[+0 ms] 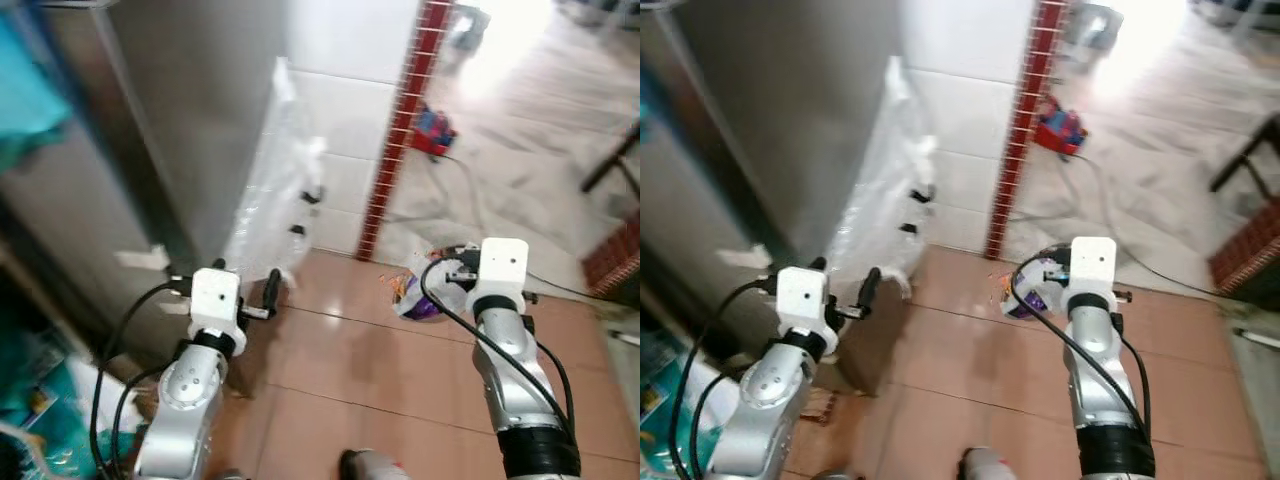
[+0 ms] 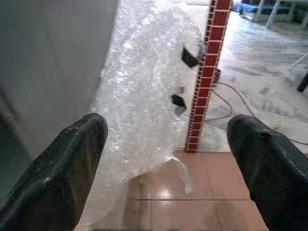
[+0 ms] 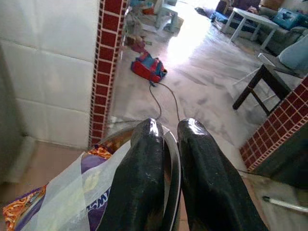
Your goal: Restocking fridge
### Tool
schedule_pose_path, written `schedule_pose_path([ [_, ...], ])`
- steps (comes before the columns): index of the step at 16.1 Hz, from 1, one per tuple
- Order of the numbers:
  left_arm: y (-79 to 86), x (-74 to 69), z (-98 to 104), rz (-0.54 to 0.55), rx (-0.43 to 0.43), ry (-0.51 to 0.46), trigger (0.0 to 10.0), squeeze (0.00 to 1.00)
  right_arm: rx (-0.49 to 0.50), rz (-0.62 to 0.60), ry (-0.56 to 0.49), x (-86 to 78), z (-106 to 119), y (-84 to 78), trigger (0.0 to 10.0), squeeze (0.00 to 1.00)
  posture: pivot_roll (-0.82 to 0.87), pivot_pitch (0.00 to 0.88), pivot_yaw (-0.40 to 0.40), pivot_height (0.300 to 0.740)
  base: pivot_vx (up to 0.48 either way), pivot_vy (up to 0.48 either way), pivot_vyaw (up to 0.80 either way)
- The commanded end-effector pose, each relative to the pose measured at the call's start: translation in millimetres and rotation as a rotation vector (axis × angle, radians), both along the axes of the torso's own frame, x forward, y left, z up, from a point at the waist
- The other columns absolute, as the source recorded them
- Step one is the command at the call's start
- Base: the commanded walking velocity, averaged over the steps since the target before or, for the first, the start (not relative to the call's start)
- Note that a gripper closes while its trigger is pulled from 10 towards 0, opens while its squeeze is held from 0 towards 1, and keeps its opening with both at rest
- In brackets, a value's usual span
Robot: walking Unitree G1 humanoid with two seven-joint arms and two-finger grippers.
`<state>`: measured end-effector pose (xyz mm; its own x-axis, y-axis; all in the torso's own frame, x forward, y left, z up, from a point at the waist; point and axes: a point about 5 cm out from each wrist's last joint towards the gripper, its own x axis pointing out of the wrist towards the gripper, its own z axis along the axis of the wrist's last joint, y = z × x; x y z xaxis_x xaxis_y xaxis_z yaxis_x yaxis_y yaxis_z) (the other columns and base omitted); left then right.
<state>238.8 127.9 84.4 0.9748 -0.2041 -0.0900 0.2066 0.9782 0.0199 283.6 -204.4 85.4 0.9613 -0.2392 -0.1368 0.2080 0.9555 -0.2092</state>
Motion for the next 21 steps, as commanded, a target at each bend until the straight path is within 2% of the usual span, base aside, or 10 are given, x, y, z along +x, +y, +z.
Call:
schedule_pose_path([
  [1,3.0,-2.5,1,0.011,0.001,-0.001,10.0,0.00,0.013,0.038,-0.035,-0.3,4,5.1,10.0,0.00,0.07,0.000,-0.025,0.740,0.000,0.371,0.00],
  [3,3.1,-4.8,-1,0.012,-0.002,0.010,10.0,0.00,0.024,0.028,0.000,-4.9,-2,3.0,10.0,0.00,0.07,0.000,-0.027,0.740,0.000,0.371,0.00],
  [6,1.5,-7.1,-6,-0.003,-0.005,0.034,10.0,0.00,-0.030,0.049,-0.016,-3.5,1,9.8,10.0,0.00,0.06,0.000,-0.021,0.740,0.000,0.161,0.00],
  [10,-0.6,-8.5,-9,-0.008,-0.005,0.043,10.0,0.00,0.059,0.067,0.018,-6.0,-5,16.7,10.0,0.00,0.06,0.000,-0.001,0.740,0.000,0.000,0.00],
  [11,-0.8,-7.9,-9,-0.008,-0.022,0.047,10.0,0.00,0.037,0.066,-0.001,-7.3,-3,16.1,10.0,0.00,0.06,0.000,-0.001,0.740,0.000,0.000,0.00],
  [14,-1.2,-6.4,-9,-0.005,-0.032,0.046,10.0,0.00,0.100,0.027,0.017,-13.6,-9,11.2,10.0,0.00,0.06,0.000,0.002,0.740,0.000,0.000,0.00],
  [20,-0.9,-2.7,-4,-0.018,-0.035,0.030,10.0,0.00,0.117,0.022,-0.015,-6.2,-2,8.4,10.0,0.00,0.06,0.000,0.012,0.740,0.000,0.000,-0.80],
  [21,-1.1,-2.1,-3,-0.021,-0.031,0.031,10.0,0.00,0.114,0.025,-0.019,-6.1,-2,8.7,10.0,0.00,0.06,0.000,0.012,0.740,0.000,0.480,-0.80],
])
